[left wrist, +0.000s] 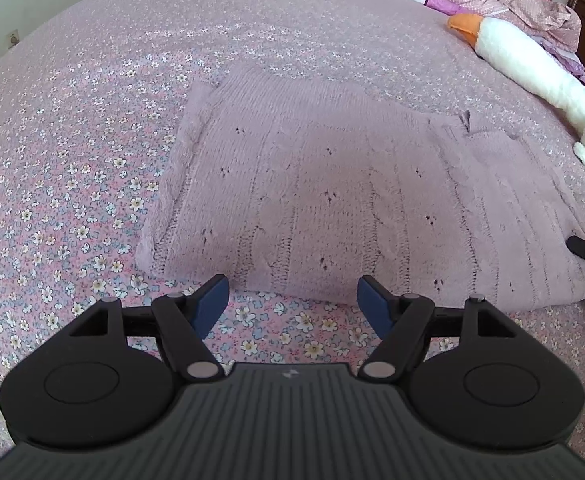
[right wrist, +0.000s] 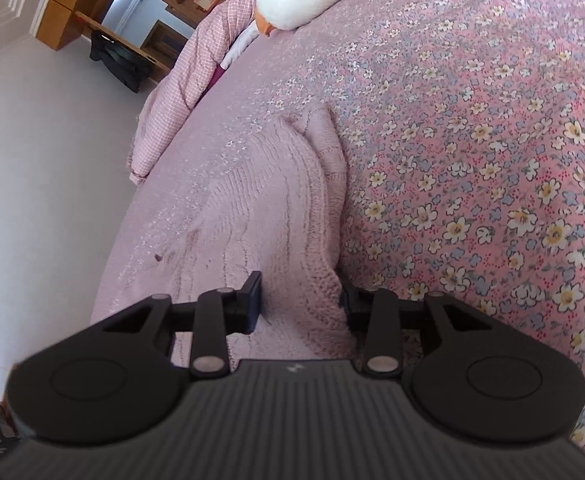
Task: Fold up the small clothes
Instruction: 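Move the right gripper to the side edge of the folded cardigan, then grasp the side edge with the right gripper, fold it over, release, then move both grippers to the end of the folded cardigan strip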
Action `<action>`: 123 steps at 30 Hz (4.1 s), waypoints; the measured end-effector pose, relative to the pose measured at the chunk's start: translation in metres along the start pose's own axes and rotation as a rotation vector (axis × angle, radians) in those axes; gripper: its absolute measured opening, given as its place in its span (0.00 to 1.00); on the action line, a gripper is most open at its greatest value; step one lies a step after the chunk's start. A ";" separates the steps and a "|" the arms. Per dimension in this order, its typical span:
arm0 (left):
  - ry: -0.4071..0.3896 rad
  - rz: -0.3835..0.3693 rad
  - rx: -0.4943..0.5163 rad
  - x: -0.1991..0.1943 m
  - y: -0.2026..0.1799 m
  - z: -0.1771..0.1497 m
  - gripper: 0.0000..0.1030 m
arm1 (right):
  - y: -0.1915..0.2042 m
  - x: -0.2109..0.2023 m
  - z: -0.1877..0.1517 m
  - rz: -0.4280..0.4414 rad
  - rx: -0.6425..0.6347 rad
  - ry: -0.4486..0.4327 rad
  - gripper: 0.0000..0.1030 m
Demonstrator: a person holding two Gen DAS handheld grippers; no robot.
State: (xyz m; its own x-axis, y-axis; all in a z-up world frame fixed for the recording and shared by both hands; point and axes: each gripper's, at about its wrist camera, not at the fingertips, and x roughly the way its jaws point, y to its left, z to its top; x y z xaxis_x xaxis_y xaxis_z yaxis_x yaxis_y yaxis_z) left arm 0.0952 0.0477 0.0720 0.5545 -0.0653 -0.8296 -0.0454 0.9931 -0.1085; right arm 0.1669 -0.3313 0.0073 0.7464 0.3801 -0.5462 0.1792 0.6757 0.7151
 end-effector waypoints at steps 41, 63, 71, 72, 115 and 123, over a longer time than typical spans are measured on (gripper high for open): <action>-0.017 0.037 0.026 -0.004 0.043 0.027 0.75 | 0.136 -0.005 0.000 0.092 -0.296 -0.148 0.26; -0.058 0.054 -0.076 -0.012 0.120 0.034 0.75 | 0.269 0.059 -0.056 0.333 -0.502 0.008 0.19; -0.076 0.061 -0.138 -0.017 0.152 0.027 0.75 | 0.293 0.124 -0.113 0.290 -0.614 0.190 0.19; -0.076 0.063 -0.141 -0.018 0.154 0.025 0.75 | 0.293 0.132 -0.121 0.273 -0.625 0.213 0.20; -0.226 -0.176 -0.070 0.058 0.076 0.088 0.17 | 0.177 0.070 -0.096 -0.107 -0.297 -0.120 0.58; -0.229 -0.090 -0.118 0.055 0.112 0.081 0.17 | 0.223 0.084 -0.128 -0.032 -0.491 -0.044 0.58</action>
State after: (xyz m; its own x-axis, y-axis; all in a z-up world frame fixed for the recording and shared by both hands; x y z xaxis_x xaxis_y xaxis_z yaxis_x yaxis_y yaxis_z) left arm 0.1877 0.1636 0.0590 0.7333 -0.1159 -0.6699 -0.0765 0.9650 -0.2507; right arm 0.1876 -0.0676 0.0654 0.7738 0.3347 -0.5378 -0.1133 0.9085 0.4023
